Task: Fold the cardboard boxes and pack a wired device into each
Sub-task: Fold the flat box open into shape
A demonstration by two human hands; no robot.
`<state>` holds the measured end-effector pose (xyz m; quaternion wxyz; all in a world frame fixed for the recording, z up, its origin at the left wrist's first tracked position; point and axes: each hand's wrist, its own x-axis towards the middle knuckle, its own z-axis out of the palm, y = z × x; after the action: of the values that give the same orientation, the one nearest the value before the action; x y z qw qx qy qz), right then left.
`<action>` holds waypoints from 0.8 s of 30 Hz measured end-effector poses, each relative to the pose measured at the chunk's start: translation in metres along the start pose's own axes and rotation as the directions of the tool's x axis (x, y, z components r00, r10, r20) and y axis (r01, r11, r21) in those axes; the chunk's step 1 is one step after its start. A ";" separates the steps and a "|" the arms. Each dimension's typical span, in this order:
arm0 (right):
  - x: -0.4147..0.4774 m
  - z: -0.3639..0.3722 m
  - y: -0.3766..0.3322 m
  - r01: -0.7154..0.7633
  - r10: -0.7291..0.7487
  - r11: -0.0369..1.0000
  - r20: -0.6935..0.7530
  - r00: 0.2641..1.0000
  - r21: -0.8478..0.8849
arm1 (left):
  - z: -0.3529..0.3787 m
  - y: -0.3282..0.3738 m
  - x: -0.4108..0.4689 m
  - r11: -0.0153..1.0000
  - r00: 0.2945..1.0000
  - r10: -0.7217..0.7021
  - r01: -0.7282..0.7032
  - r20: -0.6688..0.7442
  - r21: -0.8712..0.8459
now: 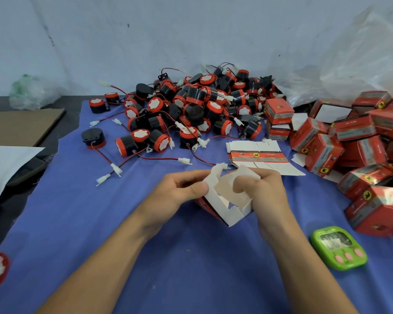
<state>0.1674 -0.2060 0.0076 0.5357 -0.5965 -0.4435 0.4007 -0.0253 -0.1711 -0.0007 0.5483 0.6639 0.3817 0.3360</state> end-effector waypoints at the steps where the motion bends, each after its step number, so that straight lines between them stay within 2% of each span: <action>1: 0.000 -0.002 -0.002 -0.028 0.026 0.999 0.037 0.999 0.041 | 0.000 0.001 -0.001 1.000 0.999 -0.010 0.009 0.039 0.018; 5: 0.003 -0.007 -0.001 -0.102 0.086 0.993 0.244 0.966 0.052 | 0.005 0.008 -0.006 0.997 0.988 -0.073 0.068 0.138 0.040; 9: 0.004 -0.006 0.002 -0.056 0.045 0.998 0.282 0.958 0.031 | 0.005 0.008 -0.004 0.996 0.977 -0.072 0.060 0.203 0.062; 11: 0.003 -0.003 0.002 -0.033 0.008 0.990 0.180 0.984 0.137 | 0.005 0.005 -0.003 0.999 0.987 -0.051 0.047 0.152 0.027; 13: 0.006 -0.001 0.002 -0.056 0.049 0.958 0.032 0.998 0.282 | 0.006 0.003 -0.002 0.999 0.999 -0.029 0.031 0.042 -0.032; 15: 0.007 -0.001 0.001 -0.057 0.070 0.938 -0.023 0.997 0.341 | 0.007 0.003 -0.001 0.996 0.997 0.000 -0.008 -0.077 -0.093; 17: 0.007 0.001 0.002 -0.035 0.035 0.941 0.009 0.999 0.338 | 0.009 0.003 0.000 0.990 0.986 0.031 -0.053 -0.164 -0.130; 19: 0.005 0.006 0.007 0.000 -0.032 0.953 0.101 0.994 0.303 | 0.014 0.003 0.001 0.987 0.977 0.045 -0.075 -0.209 -0.142; 22: 0.001 0.013 0.011 0.024 -0.099 0.956 0.243 0.965 0.293 | 0.019 -0.002 0.002 0.985 0.963 0.023 -0.068 -0.268 -0.160; 24: 0.001 0.014 0.014 0.040 -0.109 0.962 0.247 0.963 0.270 | 0.019 -0.005 0.003 0.985 0.956 -0.020 -0.030 -0.291 -0.167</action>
<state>0.1557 -0.2013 -0.0075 0.5622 -0.4455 -0.4748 0.5099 -0.0082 -0.1769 -0.0085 0.5397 0.5587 0.4268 0.4629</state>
